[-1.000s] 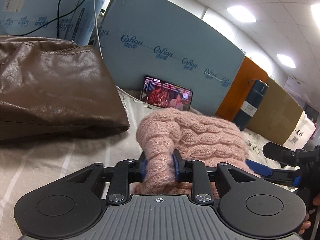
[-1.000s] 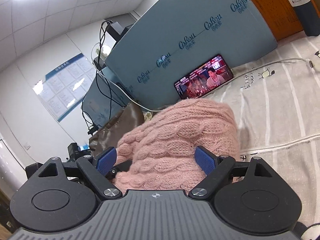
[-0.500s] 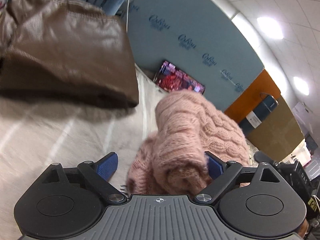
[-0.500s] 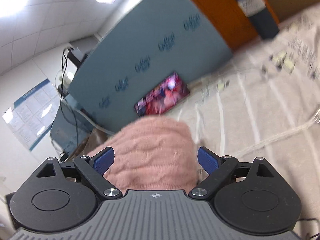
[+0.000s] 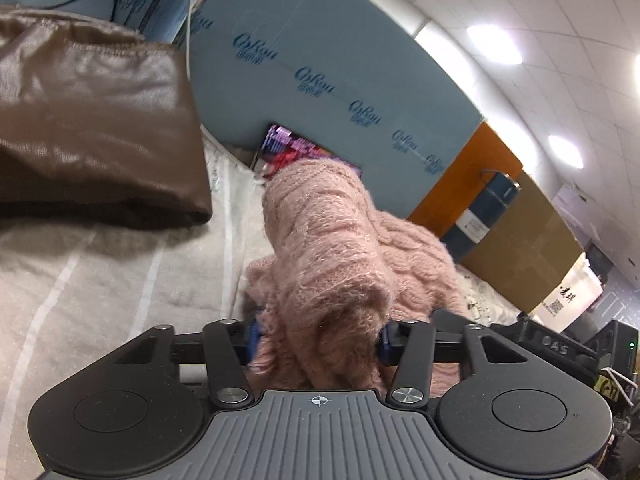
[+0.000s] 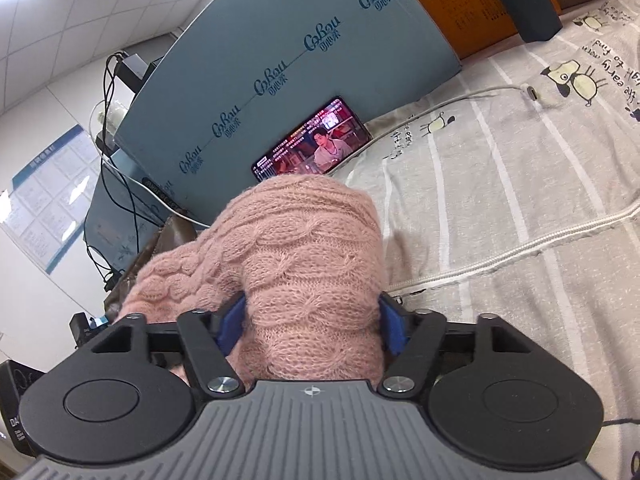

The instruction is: Fold clothes

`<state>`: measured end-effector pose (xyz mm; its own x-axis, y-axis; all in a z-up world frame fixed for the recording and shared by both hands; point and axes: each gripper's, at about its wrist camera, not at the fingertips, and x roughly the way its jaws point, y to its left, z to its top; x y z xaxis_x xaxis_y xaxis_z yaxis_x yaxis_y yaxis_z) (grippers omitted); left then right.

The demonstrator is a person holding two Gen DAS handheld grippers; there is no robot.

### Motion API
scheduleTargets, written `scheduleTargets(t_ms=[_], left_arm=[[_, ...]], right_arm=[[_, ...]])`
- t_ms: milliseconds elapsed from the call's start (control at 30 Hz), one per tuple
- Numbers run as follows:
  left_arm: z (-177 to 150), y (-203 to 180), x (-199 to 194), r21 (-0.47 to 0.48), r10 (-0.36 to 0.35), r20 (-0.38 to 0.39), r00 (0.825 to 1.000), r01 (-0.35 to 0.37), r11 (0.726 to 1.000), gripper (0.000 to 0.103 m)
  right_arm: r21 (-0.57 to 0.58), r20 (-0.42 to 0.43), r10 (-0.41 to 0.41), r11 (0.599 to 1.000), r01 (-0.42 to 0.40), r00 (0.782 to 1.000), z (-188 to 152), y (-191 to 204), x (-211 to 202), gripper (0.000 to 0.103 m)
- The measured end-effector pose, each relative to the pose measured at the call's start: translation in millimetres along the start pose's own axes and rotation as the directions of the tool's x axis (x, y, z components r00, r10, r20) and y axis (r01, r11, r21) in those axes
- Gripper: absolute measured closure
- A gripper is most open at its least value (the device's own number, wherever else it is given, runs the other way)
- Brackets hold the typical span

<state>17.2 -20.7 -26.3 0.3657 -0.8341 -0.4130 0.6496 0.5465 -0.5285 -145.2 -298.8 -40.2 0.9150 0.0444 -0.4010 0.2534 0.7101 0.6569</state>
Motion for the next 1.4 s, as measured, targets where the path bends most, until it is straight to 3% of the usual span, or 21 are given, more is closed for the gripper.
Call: scheduleTargets(t_ms=[167,300,433,567,767,867,1000,1167,1267,1333,1400], left_arm=[[2.3,-4.5,-10.1,0.026,-0.022,0.033,0.999,0.021,0.999,0.057],[9.8,-10.0,-30.1,0.063,-0.044,0.117,0.992,0.036,0.997,0.058],[22.2,-7.0,-58.6,0.106,-0.023,0.242,0.970,-0.003,0.994,0.058],[43.3,5.2,-87.4,0.099,0.029,0.381,0.924,-0.072,0.993,0.058],[77.8,33.6,-129.9,0.069,0.141,0.561,0.816,-0.216,0.974,0.058],[93.6,54.3,-133.6,0.037,0.203,0.573,0.794,-0.272,0.962,0.058],[108.7,86.8,-119.7,-0.020,0.277,0.530,0.801,-0.314,0.949,0.058],[115.6,127.8,-84.0,-0.101,0.349,0.430,0.833,-0.340,0.935,0.056],[117.2,150.5,-68.6,-0.151,0.374,0.425,0.825,-0.343,0.927,0.043],[116.3,164.7,-62.5,-0.165,0.373,0.435,0.819,-0.335,0.928,0.027],[116.6,173.4,-63.1,-0.195,0.359,0.442,0.822,-0.302,0.933,0.025]], right_arm=[[-0.046,0.028,0.014,0.999,-0.012,1.000,-1.0,5.7,-3.4,0.051],[-0.102,0.064,0.087,0.992,-0.080,0.994,3.2,21.6,-9.5,0.055],[-0.176,0.066,0.152,0.975,-0.139,0.986,12.4,57.4,-4.7,0.056],[-0.246,0.041,0.238,0.944,-0.220,0.970,29.6,106.1,16.0,0.056],[-0.316,0.016,0.385,0.878,-0.360,0.923,41.8,181.7,74.1,0.056],[-0.311,0.004,0.409,0.868,-0.388,0.912,42.4,206.6,110.8,0.056],[-0.332,-0.015,0.369,0.875,-0.353,0.929,38.0,224.3,156.7,0.056],[-0.318,-0.067,0.249,0.913,-0.258,0.966,32.3,220.9,211.8,0.056],[-0.324,-0.084,0.188,0.924,-0.205,0.979,29.6,212.0,236.8,0.052],[-0.354,-0.100,0.178,0.913,-0.202,0.979,30.0,207.7,251.3,0.049],[-0.355,-0.113,0.172,0.913,-0.201,0.979,32.5,202.7,263.1,0.049]])
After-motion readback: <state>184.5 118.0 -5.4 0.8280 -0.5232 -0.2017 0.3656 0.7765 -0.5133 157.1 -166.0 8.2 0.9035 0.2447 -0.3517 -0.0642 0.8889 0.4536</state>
